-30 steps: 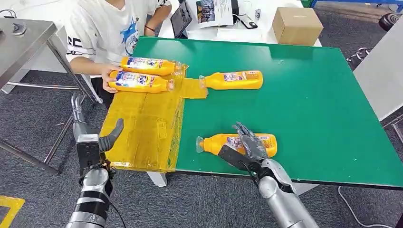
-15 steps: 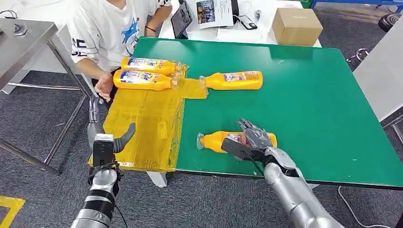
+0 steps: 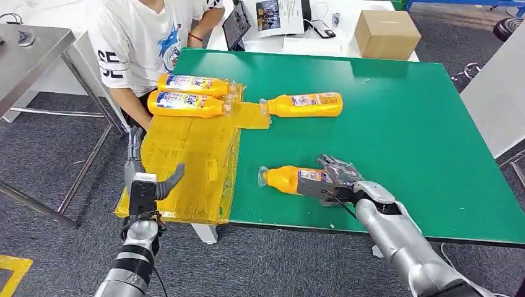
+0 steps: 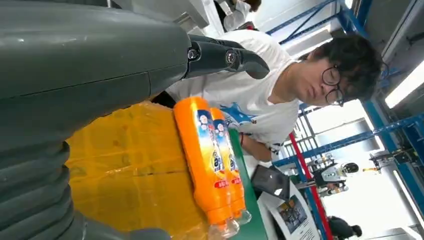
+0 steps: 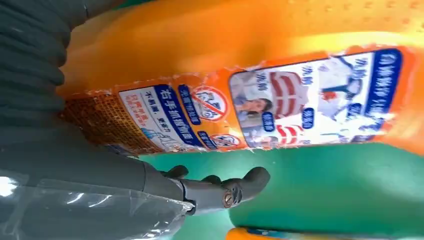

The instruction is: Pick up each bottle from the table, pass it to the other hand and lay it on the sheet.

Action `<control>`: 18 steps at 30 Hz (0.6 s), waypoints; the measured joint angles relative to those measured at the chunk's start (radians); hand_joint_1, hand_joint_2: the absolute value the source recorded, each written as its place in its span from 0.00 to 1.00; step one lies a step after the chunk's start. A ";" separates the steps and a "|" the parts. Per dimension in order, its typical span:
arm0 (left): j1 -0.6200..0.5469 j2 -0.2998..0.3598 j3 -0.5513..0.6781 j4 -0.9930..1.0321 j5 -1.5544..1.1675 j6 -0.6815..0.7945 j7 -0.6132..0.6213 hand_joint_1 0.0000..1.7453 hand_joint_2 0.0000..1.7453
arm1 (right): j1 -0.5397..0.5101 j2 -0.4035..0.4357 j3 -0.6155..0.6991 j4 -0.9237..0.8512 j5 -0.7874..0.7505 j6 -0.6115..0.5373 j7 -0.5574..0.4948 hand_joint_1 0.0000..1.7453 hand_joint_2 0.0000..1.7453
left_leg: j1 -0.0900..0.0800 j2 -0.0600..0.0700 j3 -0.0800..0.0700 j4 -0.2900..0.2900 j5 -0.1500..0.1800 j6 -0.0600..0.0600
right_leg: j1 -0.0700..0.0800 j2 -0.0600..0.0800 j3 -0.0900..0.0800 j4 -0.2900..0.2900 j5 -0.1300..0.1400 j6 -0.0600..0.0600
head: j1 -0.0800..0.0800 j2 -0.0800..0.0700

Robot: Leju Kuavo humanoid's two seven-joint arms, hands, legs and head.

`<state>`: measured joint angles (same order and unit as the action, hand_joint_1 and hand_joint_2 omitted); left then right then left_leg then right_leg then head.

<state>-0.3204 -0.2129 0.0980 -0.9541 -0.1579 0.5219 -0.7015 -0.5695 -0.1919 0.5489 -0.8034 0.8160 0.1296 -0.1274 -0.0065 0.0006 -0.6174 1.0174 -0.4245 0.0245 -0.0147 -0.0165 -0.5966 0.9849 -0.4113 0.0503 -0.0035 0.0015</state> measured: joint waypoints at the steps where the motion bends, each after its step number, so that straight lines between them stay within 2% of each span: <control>1: -0.002 0.000 0.000 0.003 0.000 -0.002 0.000 0.00 1.00 | -0.003 -0.003 0.005 0.003 -0.004 0.007 0.000 0.99 1.00 | 0.000 0.000 0.000 0.000 0.000 0.000 | 0.000 0.000 0.000 0.000 0.000 0.000 | 0.000 0.000; 18: -0.028 0.000 0.000 0.058 0.000 -0.013 0.000 0.00 1.00 | -0.024 -0.018 0.053 0.036 -0.051 0.028 -0.024 0.99 1.00 | 0.000 0.001 0.006 0.000 0.000 0.000 | 0.000 0.000 0.005 0.000 0.000 0.000 | 0.000 0.000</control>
<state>-0.3479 -0.2132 0.0977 -0.8965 -0.1576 0.5089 -0.7015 -0.5939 -0.2102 0.6016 -0.7671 0.7652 0.1572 -0.1514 -0.0065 0.0013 -0.6114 1.0173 -0.4247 0.0244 -0.0147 -0.0162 -0.5914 0.9845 -0.4113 0.0502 -0.0034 0.0015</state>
